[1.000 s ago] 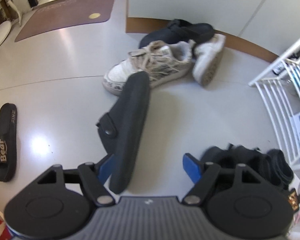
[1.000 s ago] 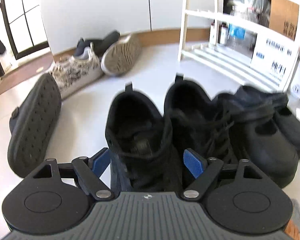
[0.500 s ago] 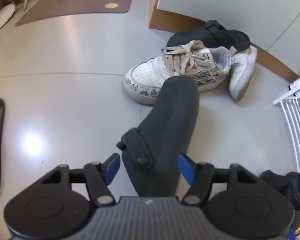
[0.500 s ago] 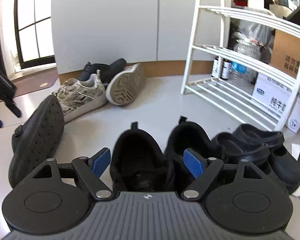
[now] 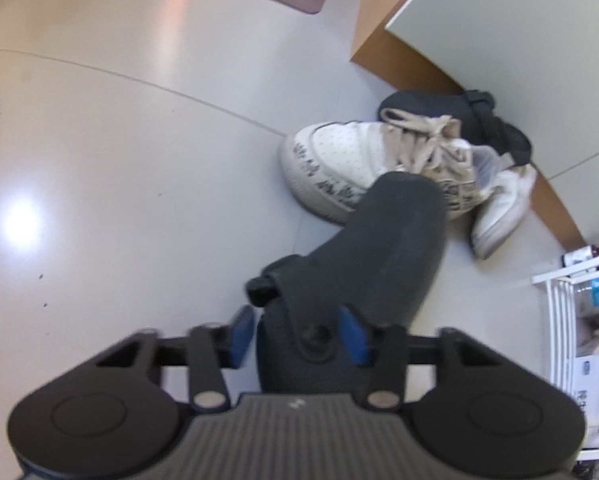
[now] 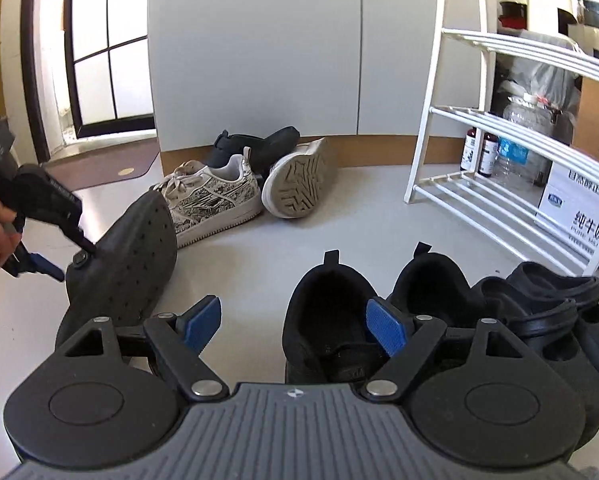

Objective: Organize scattered shoes
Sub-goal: 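Move the left tool to the black slide and grasp its strap, then lift the black slide with the left gripper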

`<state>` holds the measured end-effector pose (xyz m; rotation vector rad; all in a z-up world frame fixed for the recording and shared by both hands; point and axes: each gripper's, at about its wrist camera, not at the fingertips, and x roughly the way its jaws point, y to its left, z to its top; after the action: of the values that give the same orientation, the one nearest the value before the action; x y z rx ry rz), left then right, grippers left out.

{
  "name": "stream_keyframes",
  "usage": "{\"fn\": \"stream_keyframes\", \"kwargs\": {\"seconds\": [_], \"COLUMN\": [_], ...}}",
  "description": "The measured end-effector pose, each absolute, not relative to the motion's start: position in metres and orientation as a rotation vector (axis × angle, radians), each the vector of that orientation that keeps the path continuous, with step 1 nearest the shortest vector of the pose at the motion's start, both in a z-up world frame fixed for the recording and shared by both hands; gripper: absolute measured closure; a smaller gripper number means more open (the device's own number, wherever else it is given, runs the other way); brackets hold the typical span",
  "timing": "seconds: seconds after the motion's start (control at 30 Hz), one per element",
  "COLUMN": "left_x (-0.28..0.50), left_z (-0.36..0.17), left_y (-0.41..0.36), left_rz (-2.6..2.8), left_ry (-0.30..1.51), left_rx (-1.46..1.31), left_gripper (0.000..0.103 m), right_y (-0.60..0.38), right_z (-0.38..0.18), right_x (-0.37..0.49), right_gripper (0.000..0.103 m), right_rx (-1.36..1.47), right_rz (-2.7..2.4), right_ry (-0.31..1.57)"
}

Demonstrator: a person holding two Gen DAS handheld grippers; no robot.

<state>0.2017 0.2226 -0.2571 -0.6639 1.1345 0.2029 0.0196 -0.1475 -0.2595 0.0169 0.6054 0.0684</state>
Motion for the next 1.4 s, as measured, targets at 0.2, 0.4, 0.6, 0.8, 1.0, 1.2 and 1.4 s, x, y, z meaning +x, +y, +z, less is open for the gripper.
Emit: {"fn": "stream_keyframes", "kwargs": {"seconds": [0.2,0.4,0.6,0.8,1.0,1.2,1.4], "left_x": [0.201,0.194,0.19,0.189,0.193,0.194,0.199], "left_z": [-0.251,-0.232,-0.235,-0.239,-0.245,-0.245,-0.247], "left_y": [0.222,0.22,0.212,0.2,0.187,0.166,0.136], "left_rz": [0.173,0.109,0.067,0.028,0.04,-0.012,-0.098], "left_ry": [1.139,1.113,1.127,1.155,1.186,1.205,1.22], "left_rx": [-0.669,-0.658,-0.665,-0.667,-0.61,-0.64,-0.658], "left_gripper": [0.065,0.103,0.103,0.097,0.035,0.029,0.034], "right_y": [-0.149,-0.145,-0.138,-0.139,-0.14,-0.139,-0.138], "right_z": [-0.259,-0.26,-0.264,-0.276,-0.283,-0.286,-0.286], "right_x": [0.019,0.027,0.031,0.028,0.028,0.029,0.029], "right_gripper": [0.019,0.019,0.019,0.019,0.019,0.019,0.019], "right_rx": [0.06,0.114,0.135,0.116,0.119,0.111,0.105], "right_rz": [0.138,0.282,0.344,0.331,0.321,0.322,0.325], "right_ry": [0.606,0.663,0.723,0.772,0.801,0.811,0.813]}}
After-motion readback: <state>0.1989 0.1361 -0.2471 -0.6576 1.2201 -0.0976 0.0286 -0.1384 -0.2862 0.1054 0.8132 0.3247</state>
